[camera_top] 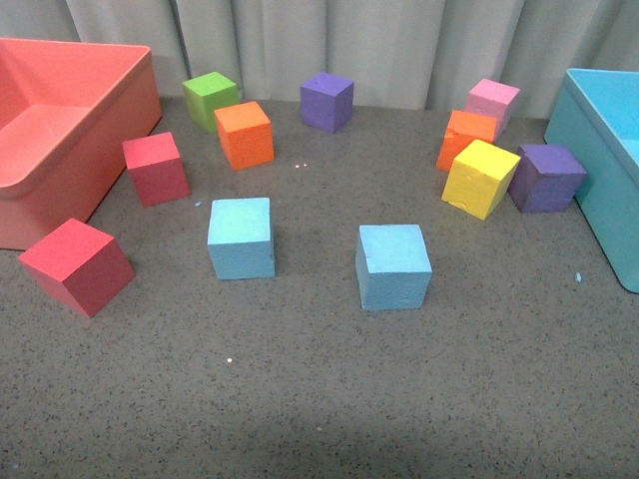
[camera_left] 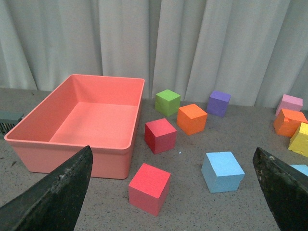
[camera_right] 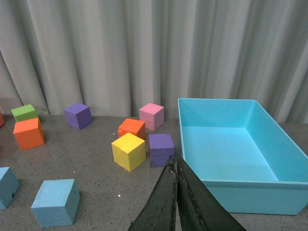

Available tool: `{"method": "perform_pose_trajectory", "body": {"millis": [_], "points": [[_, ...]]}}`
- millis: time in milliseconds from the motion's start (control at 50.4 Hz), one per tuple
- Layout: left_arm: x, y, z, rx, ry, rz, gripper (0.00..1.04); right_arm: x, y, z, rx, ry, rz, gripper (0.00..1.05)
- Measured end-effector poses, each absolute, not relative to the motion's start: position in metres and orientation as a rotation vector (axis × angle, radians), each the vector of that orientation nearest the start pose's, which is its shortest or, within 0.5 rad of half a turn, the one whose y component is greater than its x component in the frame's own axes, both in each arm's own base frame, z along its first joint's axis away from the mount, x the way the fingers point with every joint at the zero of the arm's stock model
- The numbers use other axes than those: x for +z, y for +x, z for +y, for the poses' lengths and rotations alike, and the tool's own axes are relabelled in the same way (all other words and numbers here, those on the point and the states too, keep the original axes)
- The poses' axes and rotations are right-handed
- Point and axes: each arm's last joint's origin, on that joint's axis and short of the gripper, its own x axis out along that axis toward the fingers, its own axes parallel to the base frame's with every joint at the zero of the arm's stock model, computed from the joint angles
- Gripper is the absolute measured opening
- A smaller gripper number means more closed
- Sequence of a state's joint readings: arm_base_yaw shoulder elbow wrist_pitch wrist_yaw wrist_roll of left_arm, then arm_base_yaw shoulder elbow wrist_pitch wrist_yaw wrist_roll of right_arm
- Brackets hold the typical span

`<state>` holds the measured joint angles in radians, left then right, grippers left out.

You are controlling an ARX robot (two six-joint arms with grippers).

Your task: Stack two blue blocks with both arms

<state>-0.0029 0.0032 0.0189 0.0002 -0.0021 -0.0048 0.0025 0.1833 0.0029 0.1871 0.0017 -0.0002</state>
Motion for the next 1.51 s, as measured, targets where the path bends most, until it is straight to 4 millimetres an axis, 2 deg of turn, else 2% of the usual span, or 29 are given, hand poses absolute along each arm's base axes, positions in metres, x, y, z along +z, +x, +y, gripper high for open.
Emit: {"method": "perform_pose_trajectory", "body": {"millis": [278,397,615,655,714,754,813,893,972,1091,1290,1369,1508], "points": [[0.17,0.097,0.0,-0.001,-0.005,-0.016,0.98,0.164,0.098,0.0,0.004,-0.001,0.0,0.01],[0.17,0.097,0.0,-0.001,-0.005,-0.016,0.98,0.164,0.098,0.0,0.004,-0.001,0.0,0.28],[0.17,0.097,0.0,-0.001,-0.005,-0.016,0.98,0.164,0.098,0.0,0.004,-0.001,0.0,0.64],[0.169,0.097,0.0,0.006,-0.021,0.041,0.98,0.164,0.098,0.0,0.004,-0.001,0.0,0.73],[0.164,0.102,0.001,0.046,-0.054,0.287,0.98,0.164,0.098,0.0,0.004,-0.001,0.0,0.87],[0.159,0.107,0.001,0.059,-0.061,0.361,0.98,0.164,0.098,0.0,0.004,-0.001,0.0,0.96],[0.159,0.116,0.001,0.047,-0.084,0.39,0.98,0.164,0.098,0.0,0.003,0.0,0.0,0.95],[0.172,0.138,-0.001,0.05,-0.123,0.374,0.98,0.164,0.098,0.0,0.004,0.0,0.0,0.95],[0.187,0.174,-0.008,0.015,-0.179,0.407,0.98,0.164,0.098,0.0,0.003,0.0,0.0,0.95],[0.19,0.22,-0.022,-0.019,-0.191,0.487,0.98,0.164,0.098,0.0,0.004,0.0,0.0,0.95],[0.177,0.312,-0.048,0.011,-0.144,0.623,0.98,0.164,0.098,0.0,0.003,0.0,0.0,0.95],[0.168,0.334,-0.055,0.019,-0.125,0.673,0.98,0.164,0.098,0.0,0.003,0.0,0.0,0.95],[0.15,0.358,-0.067,0.012,-0.114,0.774,0.98,0.164,0.098,0.0,0.003,0.0,0.0,0.95]]}}
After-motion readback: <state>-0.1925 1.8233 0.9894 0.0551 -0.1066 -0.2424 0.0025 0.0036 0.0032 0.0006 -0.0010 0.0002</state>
